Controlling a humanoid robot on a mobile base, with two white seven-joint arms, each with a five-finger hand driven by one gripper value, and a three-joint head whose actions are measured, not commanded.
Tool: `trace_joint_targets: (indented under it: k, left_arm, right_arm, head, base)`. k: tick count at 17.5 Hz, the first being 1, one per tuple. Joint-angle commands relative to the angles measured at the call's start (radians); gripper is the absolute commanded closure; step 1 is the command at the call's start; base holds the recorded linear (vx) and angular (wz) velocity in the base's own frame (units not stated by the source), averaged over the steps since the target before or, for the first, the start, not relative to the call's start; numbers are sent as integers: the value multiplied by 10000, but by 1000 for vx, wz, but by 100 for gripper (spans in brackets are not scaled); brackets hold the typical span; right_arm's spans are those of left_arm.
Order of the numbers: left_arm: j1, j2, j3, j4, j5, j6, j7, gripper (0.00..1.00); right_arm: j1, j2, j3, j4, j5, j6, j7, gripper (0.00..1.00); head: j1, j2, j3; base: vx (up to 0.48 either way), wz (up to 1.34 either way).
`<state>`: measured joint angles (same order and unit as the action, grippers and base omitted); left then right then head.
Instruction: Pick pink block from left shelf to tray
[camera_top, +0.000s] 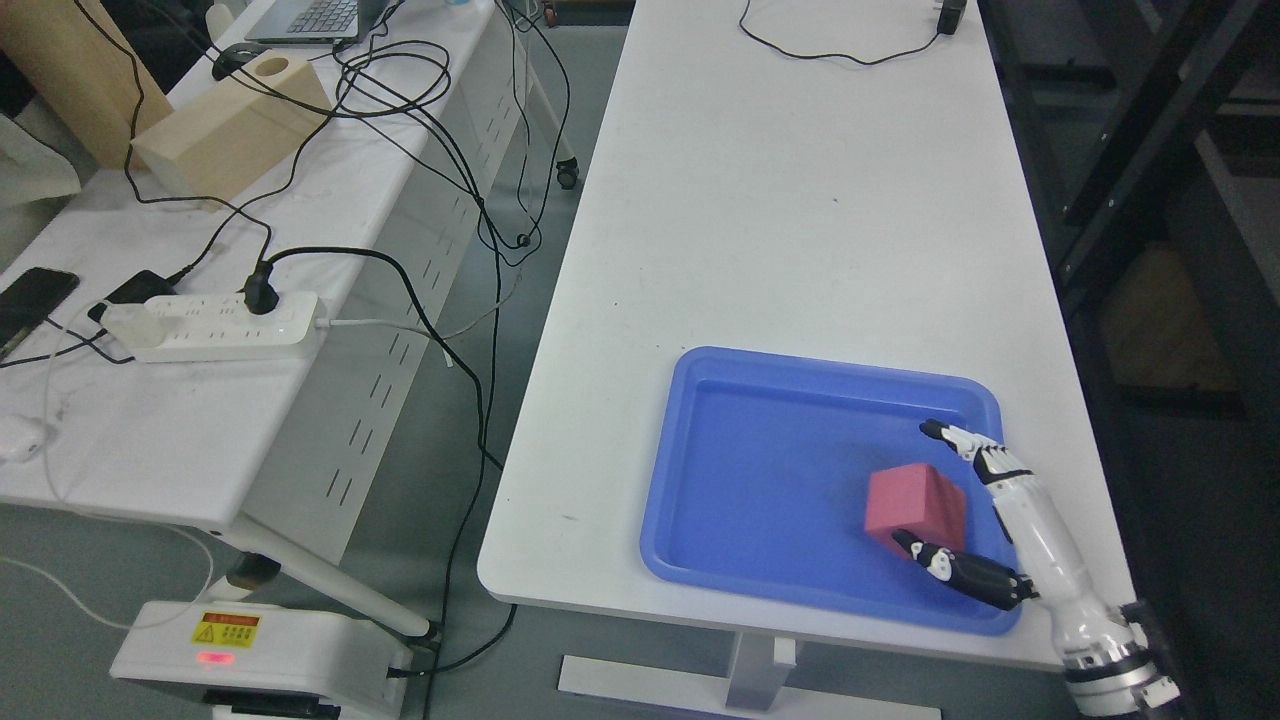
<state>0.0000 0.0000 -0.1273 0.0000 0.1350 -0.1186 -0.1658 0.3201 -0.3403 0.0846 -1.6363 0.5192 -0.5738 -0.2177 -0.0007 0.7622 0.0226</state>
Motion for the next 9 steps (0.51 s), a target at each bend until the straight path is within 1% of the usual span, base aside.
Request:
trace_joint_targets:
  k: [1, 2, 5, 7, 9]
  left_arm:
    - [199, 174, 0, -175, 0, 5, 1, 0]
    - [199, 174, 0, -175, 0, 5, 1, 0]
    - [199, 174, 0, -175, 0, 5, 1, 0]
    - [199, 174, 0, -175, 0, 5, 1, 0]
    - [199, 174, 0, -175, 0, 5, 1, 0]
  right_arm:
    - [97, -64, -875, -4, -2886, -153, 1362, 6]
    - [67, -64, -1074, 11, -3240, -107, 1364, 1]
    - [36, 89, -1275, 11, -3748, -167, 1348, 1]
    - [20, 89, -1276, 11, -4605, -183, 1364, 1]
    - [20, 59, -1291, 11, -5785, -458, 1379, 1]
  head:
    - [0, 0, 0]
    - [0, 0, 0]
    - [0, 0, 0]
    - [0, 0, 0]
    - [0, 0, 0]
  base:
    - [0, 0]
    - [0, 0]
    - [0, 0]
    - [0, 0]
    - [0, 0]
